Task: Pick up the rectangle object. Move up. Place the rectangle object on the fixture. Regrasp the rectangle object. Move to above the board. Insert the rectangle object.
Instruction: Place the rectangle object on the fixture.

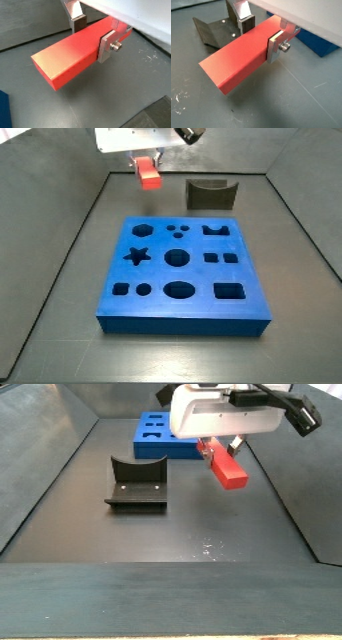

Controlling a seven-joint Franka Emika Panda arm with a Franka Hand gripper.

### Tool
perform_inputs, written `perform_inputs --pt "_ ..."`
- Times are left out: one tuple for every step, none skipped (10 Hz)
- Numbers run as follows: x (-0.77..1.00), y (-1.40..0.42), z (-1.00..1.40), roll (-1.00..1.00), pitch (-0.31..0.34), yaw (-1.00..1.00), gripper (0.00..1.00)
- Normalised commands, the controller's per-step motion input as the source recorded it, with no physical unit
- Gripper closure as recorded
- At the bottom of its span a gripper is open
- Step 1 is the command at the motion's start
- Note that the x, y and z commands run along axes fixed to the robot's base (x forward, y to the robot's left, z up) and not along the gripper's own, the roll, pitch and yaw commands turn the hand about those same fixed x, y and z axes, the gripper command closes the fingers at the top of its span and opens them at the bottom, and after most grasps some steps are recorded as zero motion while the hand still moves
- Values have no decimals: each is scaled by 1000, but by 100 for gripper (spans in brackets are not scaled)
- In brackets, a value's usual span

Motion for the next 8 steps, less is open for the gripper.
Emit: perform_inputs --pt "-7 3 1000 10 23 17 100" --pt "-15 6 1000 25 36 11 100" --pt "-21 9 1000 44 44 4 100" --pt "-27 12 1000 70 51 -2 100" --pt "-32 12 1000 87 56 -1 100" --pt "-35 13 1000 108 61 5 100" --pt "-34 7 922 120 67 13 100" --pt "-29 4 814 132 70 20 100"
